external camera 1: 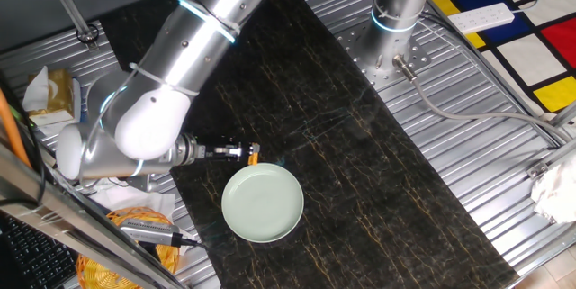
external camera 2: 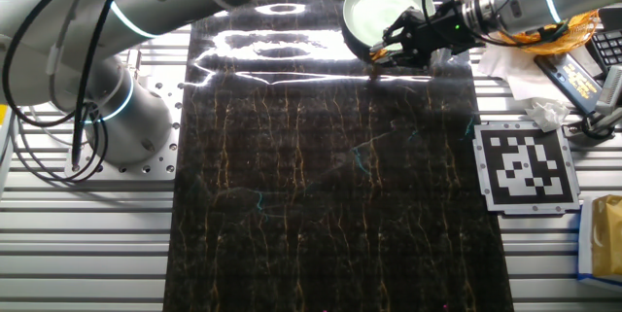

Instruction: Use a clamp

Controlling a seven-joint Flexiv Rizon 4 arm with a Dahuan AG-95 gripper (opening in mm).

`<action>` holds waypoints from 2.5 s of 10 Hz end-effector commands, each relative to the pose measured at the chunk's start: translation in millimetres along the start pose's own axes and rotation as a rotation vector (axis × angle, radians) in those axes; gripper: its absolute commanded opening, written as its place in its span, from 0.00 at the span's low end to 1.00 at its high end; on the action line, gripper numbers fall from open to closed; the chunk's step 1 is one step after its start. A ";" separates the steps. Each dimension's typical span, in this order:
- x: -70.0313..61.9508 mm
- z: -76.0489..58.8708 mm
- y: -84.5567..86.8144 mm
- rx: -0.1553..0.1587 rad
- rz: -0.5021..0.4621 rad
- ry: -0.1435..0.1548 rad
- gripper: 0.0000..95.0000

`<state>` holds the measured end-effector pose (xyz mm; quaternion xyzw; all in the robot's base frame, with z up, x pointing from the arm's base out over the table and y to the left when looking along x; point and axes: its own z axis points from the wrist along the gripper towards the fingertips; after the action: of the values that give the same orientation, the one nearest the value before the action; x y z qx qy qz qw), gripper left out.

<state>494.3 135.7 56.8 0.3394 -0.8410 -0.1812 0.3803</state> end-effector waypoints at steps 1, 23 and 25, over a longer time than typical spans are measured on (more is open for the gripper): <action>0.0 0.8 -1.4 0.004 0.009 0.009 0.00; 7.1 -10.0 3.9 -0.124 0.135 0.127 0.00; 6.5 -11.1 4.1 -0.158 0.154 0.112 0.00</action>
<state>494.0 133.4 67.7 0.2535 -0.8258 -0.1959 0.4641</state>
